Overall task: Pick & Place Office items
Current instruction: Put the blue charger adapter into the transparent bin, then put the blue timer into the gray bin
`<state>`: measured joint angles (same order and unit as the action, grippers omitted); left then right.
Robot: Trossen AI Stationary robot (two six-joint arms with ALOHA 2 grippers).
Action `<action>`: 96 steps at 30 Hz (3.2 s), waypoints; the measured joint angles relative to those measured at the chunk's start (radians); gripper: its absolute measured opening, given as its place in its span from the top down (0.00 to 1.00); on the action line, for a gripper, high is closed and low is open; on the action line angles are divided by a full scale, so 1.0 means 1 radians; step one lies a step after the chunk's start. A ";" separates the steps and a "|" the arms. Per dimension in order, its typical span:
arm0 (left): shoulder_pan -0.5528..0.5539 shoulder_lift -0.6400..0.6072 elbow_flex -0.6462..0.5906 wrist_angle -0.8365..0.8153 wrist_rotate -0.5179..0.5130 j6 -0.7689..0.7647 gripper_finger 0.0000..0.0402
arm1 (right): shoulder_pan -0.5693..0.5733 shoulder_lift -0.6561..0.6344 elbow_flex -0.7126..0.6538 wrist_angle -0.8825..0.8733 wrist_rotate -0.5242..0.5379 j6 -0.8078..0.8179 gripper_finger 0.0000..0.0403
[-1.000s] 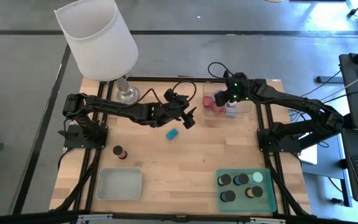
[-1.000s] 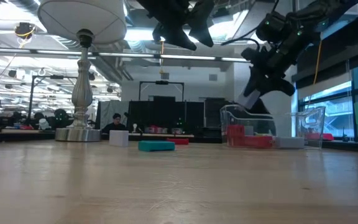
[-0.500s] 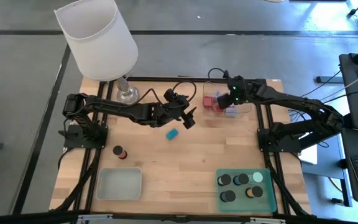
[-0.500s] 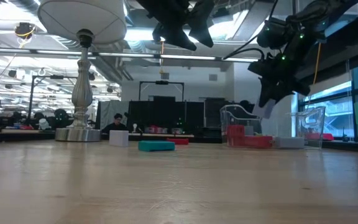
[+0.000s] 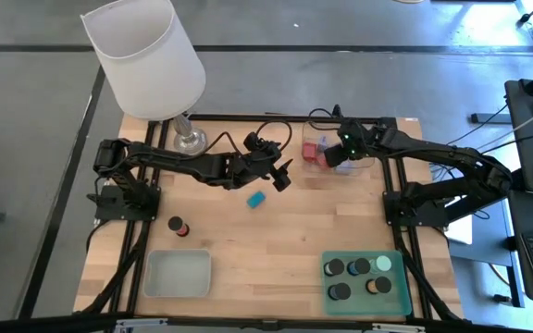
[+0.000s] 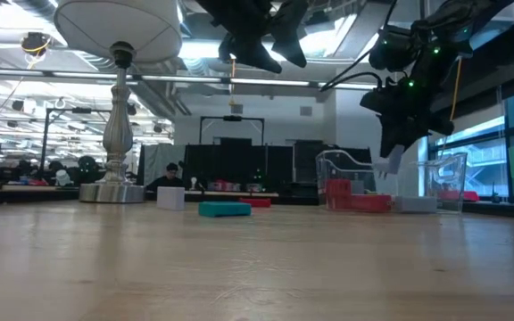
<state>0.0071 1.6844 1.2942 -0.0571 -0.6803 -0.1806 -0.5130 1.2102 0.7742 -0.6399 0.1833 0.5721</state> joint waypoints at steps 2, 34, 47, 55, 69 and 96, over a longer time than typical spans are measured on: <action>0.000 0.000 0.000 0.000 0.000 0.000 0.30 | 0.007 0.000 0.000 -0.011 0.016 0.017 0.68; 0.000 0.000 0.000 -0.173 0.224 -0.178 0.30 | 0.057 -0.067 0.000 0.028 0.011 0.100 0.42; -0.018 0.001 -0.071 -0.490 0.387 -0.532 0.29 | 0.057 -0.246 0.000 0.064 -0.084 0.093 0.29; -0.041 0.002 -0.172 -0.454 0.384 -0.699 0.29 | 0.057 -0.255 0.000 0.065 -0.148 0.067 0.29; -0.040 0.009 -0.256 -0.344 0.315 -0.726 0.29 | 0.057 -0.254 0.000 0.065 -0.147 0.043 0.29; -0.034 0.208 -0.254 -0.200 0.320 -0.702 0.30 | 0.056 -0.254 0.000 0.064 -0.147 0.016 0.29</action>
<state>-0.0273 1.8919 1.0399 -0.2571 -0.3607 -0.8828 -0.4566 0.9562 0.7742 -0.5755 0.0368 0.5882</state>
